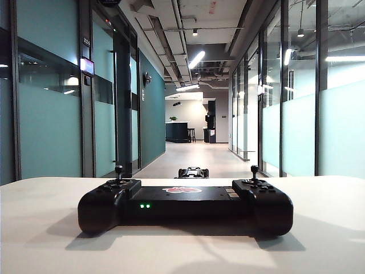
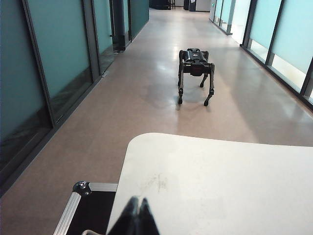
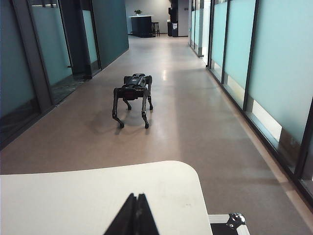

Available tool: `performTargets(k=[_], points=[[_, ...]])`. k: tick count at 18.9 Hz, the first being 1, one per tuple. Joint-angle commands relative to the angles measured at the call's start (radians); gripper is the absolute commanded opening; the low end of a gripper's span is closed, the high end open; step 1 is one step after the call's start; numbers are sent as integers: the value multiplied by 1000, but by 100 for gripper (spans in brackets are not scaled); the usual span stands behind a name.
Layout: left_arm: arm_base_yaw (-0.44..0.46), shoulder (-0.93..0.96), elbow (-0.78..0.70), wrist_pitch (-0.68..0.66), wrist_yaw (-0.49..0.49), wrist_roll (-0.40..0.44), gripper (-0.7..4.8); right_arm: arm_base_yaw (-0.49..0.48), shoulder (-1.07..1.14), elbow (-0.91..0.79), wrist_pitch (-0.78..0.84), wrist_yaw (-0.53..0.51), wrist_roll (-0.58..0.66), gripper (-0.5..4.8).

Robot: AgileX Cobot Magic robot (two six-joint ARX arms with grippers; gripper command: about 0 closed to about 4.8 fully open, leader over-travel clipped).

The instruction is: Push the left joystick on the remote control sitting on the white table forward to make the robot dog walk in a straight line until it approaches the door.

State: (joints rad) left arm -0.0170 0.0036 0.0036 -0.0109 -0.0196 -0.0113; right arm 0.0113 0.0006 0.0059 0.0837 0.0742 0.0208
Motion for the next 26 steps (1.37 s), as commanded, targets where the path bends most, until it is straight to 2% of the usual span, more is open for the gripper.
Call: performTargets(k=[1, 8, 10, 12, 18, 20, 23, 26], points=[[0, 0, 3, 20, -3, 8, -5, 0, -3, -5, 15, -2, -3, -6], [0, 0, 11, 36, -3, -8, -5, 1, -3, 18, 25, -1, 6, -6], [0, 1, 48, 35, -2, -78, -5, 1, 2, 83, -16, 2, 6, -6], [-1, 24, 116, -27, 2, -148, -5, 1, 21, 158, -74, 2, 18, -6], [-1, 302, 378, -74, 25, -160, -5, 2, 265, 488, -294, -33, 39, -6], [-1, 420, 472, -84, 63, -162, -5, 10, 355, 584, -355, -55, 56, -6], [-5, 594, 619, -138, 155, -166, -5, 52, 482, 722, -447, -55, 87, -6], [-66, 715, 746, -250, 154, -173, -5, 130, 595, 838, -518, -56, 88, -6]])
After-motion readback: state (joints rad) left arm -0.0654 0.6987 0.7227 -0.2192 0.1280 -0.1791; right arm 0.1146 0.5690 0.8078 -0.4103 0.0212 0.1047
